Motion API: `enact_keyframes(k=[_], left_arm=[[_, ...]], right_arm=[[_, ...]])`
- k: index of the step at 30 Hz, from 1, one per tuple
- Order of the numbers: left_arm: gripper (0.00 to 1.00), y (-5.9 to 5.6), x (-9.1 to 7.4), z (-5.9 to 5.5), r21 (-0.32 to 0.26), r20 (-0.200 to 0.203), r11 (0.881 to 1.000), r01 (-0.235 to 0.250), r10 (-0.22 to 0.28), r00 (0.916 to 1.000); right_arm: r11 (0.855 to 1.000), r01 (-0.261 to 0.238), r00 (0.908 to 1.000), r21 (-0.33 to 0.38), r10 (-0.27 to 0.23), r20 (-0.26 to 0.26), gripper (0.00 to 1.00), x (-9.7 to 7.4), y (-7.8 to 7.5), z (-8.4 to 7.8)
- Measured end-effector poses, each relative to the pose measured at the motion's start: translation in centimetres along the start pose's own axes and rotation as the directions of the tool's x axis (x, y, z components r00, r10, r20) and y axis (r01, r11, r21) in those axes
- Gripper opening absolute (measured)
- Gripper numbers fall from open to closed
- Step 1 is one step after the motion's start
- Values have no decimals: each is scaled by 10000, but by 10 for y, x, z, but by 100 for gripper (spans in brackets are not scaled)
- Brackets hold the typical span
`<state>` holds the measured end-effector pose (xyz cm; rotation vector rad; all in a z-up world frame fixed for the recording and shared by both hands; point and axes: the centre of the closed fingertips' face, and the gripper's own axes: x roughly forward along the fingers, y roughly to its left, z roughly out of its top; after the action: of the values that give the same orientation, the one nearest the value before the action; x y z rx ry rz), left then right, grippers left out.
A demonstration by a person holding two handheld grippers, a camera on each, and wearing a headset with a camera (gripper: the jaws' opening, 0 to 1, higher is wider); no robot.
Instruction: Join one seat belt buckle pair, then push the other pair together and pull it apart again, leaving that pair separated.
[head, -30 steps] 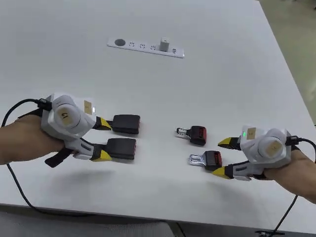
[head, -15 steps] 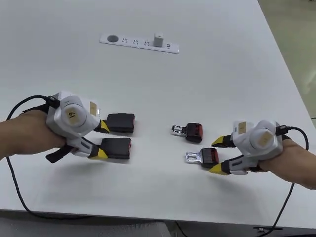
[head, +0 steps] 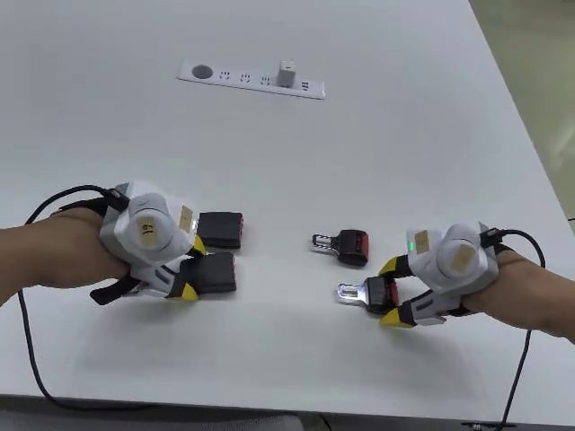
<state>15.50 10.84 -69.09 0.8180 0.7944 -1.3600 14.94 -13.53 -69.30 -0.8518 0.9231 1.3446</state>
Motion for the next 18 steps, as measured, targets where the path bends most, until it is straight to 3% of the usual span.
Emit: enact_keyframes(k=[7,18], left_arm=[[34,-2,0,2,181,83,9995,257,-259,9996],[34,-1,1,0,312,19,9989,347,-348,9994]], right_arm=[[9997,-225,9997,-34,225,-74,34,2,-2,-1],[9992,-241,9992,-317,230,-323,33,2,-1,-2]])
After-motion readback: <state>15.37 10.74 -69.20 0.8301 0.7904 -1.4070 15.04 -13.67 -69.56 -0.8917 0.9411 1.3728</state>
